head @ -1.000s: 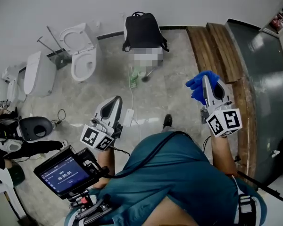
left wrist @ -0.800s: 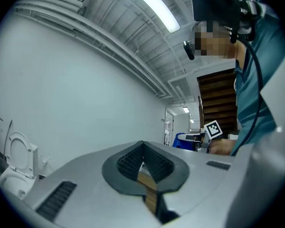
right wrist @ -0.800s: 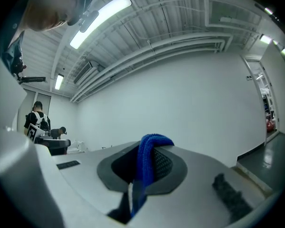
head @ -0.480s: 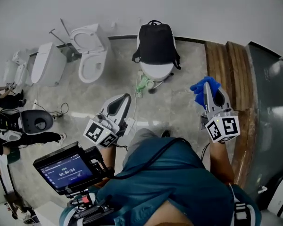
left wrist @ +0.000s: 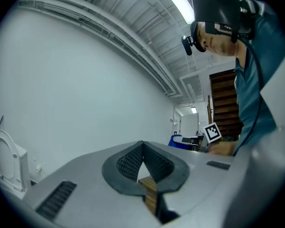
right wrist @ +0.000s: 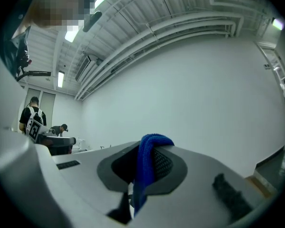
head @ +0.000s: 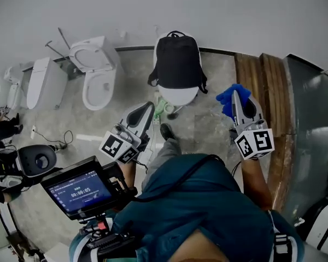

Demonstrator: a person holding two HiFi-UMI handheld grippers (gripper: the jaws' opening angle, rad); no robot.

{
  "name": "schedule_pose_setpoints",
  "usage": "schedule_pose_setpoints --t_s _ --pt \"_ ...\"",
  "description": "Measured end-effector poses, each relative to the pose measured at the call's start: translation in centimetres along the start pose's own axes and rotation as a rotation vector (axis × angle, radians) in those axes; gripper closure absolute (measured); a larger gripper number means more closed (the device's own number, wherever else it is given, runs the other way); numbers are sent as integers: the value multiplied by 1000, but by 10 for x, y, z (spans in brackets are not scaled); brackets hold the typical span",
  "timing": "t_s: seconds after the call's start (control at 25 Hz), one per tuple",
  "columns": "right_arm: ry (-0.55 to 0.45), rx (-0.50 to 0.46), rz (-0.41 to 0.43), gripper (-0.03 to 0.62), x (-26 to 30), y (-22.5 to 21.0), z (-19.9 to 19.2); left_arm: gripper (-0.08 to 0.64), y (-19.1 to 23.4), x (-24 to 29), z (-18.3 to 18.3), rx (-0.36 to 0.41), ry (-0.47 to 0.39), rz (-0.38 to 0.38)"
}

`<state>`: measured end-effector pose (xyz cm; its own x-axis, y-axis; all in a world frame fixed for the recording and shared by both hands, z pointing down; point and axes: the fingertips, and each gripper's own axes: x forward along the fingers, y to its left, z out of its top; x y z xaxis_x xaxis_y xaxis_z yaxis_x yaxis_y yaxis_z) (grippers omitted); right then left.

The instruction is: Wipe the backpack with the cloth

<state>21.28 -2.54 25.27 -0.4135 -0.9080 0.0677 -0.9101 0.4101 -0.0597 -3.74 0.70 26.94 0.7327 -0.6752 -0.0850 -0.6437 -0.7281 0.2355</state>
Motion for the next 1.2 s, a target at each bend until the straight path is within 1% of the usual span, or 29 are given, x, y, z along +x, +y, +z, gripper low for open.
schedule_pose_setpoints --t_s 0.08,0.12,0.24,0.36,0.48,0.64,0.76,0.92,1.0,1.12,1.2 --pt "5 -19 -9 572 10 -2 -1 557 12 11 7 13 -16 -20" --pt "13 -30 -13 572 25 -4 -3 557 27 20 12 17 -23 -29" --pt "46 -34 -48 572 92 -18 -8 557 93 53 27 13 -21 -55" --pt "49 -22 -83 572 141 -31 -14 557 145 79 28 42 25 -77" --pt "57 -18 -97 572 177 -42 -24 557 177 102 30 59 39 -93" --pt "99 -7 -115 572 229 -72 -53 557 213 136 23 42 46 -77" --pt "166 33 -127 572 258 -91 -99 557 230 154 8 22 87 -69" --pt "273 19 -88 572 313 -138 -169 557 255 178 -21 -4 78 23" --pt "309 31 -82 572 338 -158 -207 557 270 191 -38 -18 89 44" --pt "387 86 -86 572 348 -174 -268 557 276 204 -65 -43 137 48" --pt "454 133 -77 572 349 -182 -305 557 280 215 -79 -67 148 57"
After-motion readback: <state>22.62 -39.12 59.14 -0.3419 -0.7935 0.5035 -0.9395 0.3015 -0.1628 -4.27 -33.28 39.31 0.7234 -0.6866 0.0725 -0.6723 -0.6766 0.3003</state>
